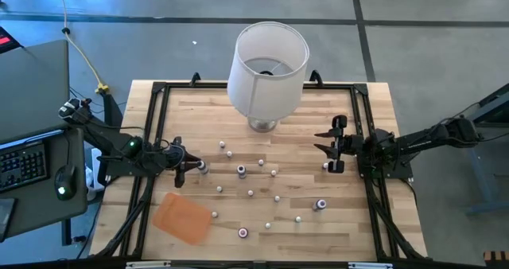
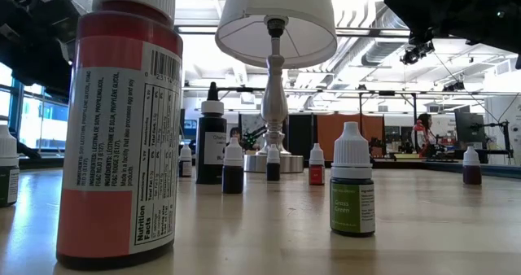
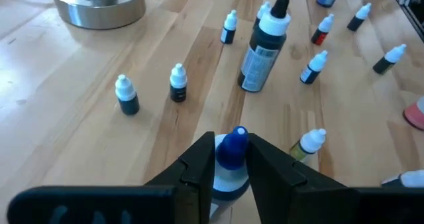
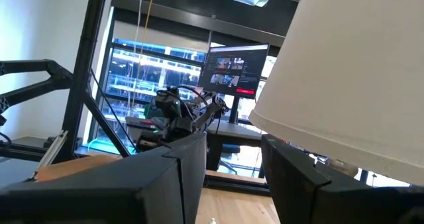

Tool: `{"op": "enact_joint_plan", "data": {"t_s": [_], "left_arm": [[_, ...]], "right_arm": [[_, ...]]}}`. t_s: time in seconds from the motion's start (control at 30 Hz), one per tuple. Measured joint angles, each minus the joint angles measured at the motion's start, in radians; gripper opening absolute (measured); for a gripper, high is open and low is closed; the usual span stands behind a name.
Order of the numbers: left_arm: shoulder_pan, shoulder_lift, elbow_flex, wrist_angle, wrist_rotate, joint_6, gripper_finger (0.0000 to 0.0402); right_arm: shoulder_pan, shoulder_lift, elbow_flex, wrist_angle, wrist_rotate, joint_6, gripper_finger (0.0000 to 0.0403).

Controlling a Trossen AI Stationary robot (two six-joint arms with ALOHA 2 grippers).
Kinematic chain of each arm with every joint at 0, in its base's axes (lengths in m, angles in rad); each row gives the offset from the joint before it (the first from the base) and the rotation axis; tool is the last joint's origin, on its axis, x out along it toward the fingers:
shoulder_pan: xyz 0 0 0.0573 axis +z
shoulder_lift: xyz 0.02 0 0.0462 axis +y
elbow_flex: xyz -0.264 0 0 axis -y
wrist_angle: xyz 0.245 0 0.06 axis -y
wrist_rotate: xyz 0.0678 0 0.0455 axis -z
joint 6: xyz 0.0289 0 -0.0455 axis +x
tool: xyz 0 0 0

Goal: Pick & Place food coloring
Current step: Put the big blue food coloring bottle into the orange bin

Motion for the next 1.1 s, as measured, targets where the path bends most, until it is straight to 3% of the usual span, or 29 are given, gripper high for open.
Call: {"op": "enact_joint_plan", "data": {"t_s": [0.53, 0.77, 0.97, 1.1], "left_arm": [[0.0, 0.033, 0.0, 0.001, -0.078, 0.001, 0.0074], [0.0, 0.033, -0.002, 0.078, -0.045, 0.012, 0.0014], [0.0, 0.033, 0.031, 0.159, -0.041, 0.127, 0.002], [0.0, 0.032, 0.149, 0.159, 0.049, 0.232, 0.0023]], "right_arm": [[0.0, 0.0, 0.0, 0.001, 0.0, 0.0, 0.0138], [0.0, 0.0, 0.0, 0.001, 0.0, 0.0, 0.0138], [0.0, 0.0, 0.0, 0.001, 0.0, 0.001, 0.0138], [0.0, 0.0, 0.0, 0.001, 0.0, 0.001, 0.0138]]}}
